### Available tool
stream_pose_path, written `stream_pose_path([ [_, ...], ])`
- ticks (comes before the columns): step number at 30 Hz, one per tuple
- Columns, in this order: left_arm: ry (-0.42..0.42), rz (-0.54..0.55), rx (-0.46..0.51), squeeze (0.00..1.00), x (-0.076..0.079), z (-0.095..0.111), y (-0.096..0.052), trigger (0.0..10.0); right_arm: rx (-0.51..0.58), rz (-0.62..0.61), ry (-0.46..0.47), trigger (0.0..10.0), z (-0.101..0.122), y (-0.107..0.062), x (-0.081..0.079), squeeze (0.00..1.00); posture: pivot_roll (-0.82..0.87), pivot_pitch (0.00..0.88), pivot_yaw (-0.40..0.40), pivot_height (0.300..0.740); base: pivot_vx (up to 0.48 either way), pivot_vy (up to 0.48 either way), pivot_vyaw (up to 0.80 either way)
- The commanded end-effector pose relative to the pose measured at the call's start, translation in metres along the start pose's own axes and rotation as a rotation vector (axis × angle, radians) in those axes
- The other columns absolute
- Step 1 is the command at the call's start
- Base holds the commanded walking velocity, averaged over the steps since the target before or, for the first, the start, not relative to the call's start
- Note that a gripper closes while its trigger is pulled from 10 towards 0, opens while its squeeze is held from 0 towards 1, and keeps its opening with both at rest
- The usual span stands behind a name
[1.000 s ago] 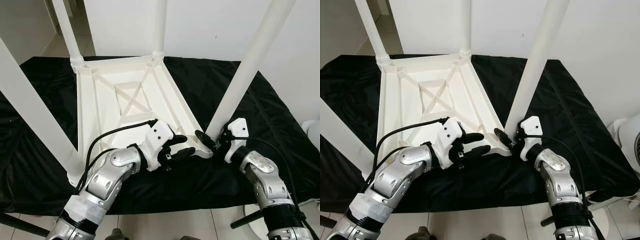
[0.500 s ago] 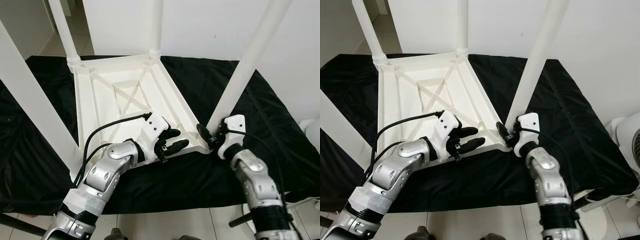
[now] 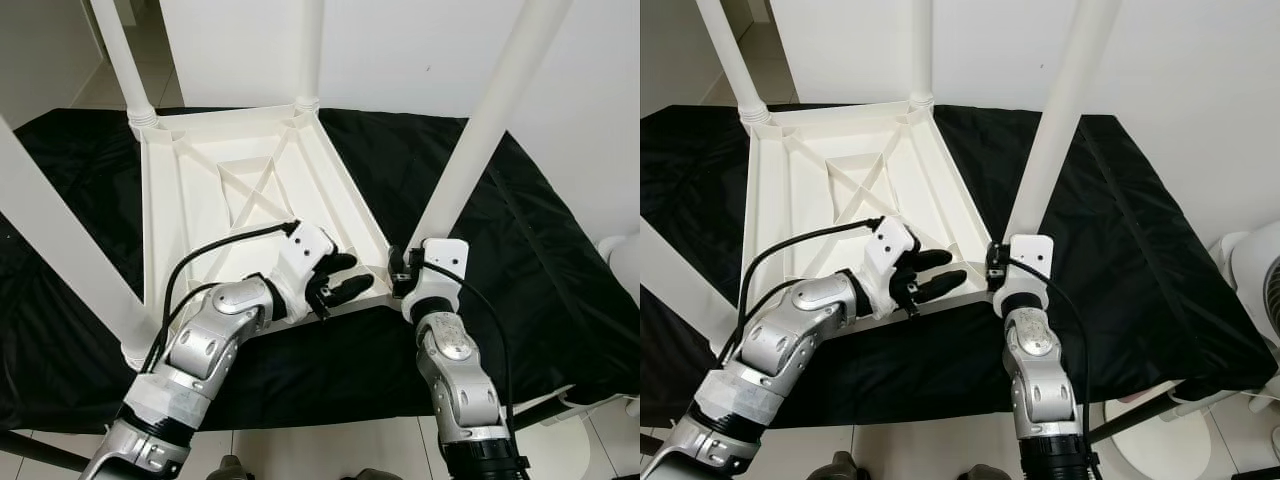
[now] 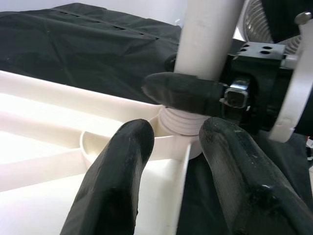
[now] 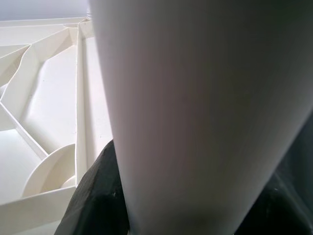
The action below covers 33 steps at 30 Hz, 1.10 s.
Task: Building children table
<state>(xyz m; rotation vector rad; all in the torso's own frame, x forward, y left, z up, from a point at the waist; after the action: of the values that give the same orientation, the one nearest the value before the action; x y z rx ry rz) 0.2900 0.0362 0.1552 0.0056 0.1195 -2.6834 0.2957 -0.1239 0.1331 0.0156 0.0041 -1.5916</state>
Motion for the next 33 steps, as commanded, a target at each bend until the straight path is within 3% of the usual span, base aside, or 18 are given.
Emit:
stream_pose_path([
  [1, 0.006, 0.044, -0.013, 0.0, -0.005, -0.003, -0.003, 10.0, -0.022, 0.03, 0.058, 10.0, -0.003, -0.004, -0.014, 0.0, 0.0, 0.0, -0.042, 0.74, 0.0, 0.0, 0.0],
  [2, 0.008, 0.046, -0.009, 0.0, -0.005, -0.003, -0.002, 10.0, -0.013, 0.037, 0.05, 10.0, 0.0, -0.004, -0.012, 0.09, 0.01, 0.0, -0.046, 0.74, 0.0, 0.0, 0.0],
  [3, 0.008, 0.046, -0.009, 0.0, -0.005, -0.003, -0.002, 10.0, -0.013, 0.037, 0.05, 10.0, 0.0, -0.004, -0.012, 0.09, 0.01, 0.0, -0.046, 0.74, 0.0, 0.0, 0.0],
  [4, 0.014, 0.045, -0.008, 0.0, -0.005, -0.003, -0.002, 10.0, -0.015, 0.041, 0.05, 10.0, 0.001, -0.004, -0.01, 1.0, 0.0, 0.0, -0.046, 0.74, 0.0, 0.0, 0.0],
  [17, 0.031, 0.046, 0.007, 0.0, -0.004, -0.002, -0.001, 10.0, -0.011, 0.122, -0.012, 10.0, 0.001, -0.008, 0.012, 1.0, 0.0, 0.0, -0.049, 0.74, 0.0, 0.0, 0.0],
  [18, 0.032, 0.044, 0.009, 0.0, -0.002, -0.003, 0.0, 10.0, 0.003, 0.203, -0.061, 10.0, 0.0, -0.011, 0.016, 0.0, 0.0, 0.0, -0.048, 0.74, 0.0, 0.0, 0.0],
  [21, 0.033, 0.042, 0.01, 0.0, 0.0, -0.003, 0.0, 10.0, 0.012, 0.285, -0.099, 10.0, -0.002, -0.014, 0.019, 0.0, 0.0, 0.0, -0.048, 0.74, 0.0, 0.0, 0.0],
  [27, 0.046, 0.021, 0.014, 0.0, 0.005, -0.003, 0.003, 10.0, 0.007, 0.494, -0.166, 10.0, -0.004, -0.011, 0.046, 0.0, 0.0, 0.0, -0.04, 0.74, 0.0, 0.0, 0.0],
  [33, 0.047, -0.008, 0.014, 0.0, 0.008, -0.003, 0.005, 10.0, -0.007, 0.603, -0.209, 10.0, -0.003, 0.001, 0.048, 0.0, 0.0, 0.0, -0.04, 0.74, 0.0, 0.0, 0.0],
])
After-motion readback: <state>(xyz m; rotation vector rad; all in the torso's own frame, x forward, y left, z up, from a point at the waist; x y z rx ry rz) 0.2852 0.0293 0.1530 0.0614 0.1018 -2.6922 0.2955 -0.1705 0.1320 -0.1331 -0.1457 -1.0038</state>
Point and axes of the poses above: a point about 5 cm out from each wrist's last joint towards the gripper, its own y axis pointing out of the wrist towards the gripper, its own z axis along the axis of the wrist's last joint, x = y × z, the point moved 2 cm from there along y, pointing out of the wrist towards the gripper, and after that the axes turned 1 degree about -y, right-handed, at the moved point
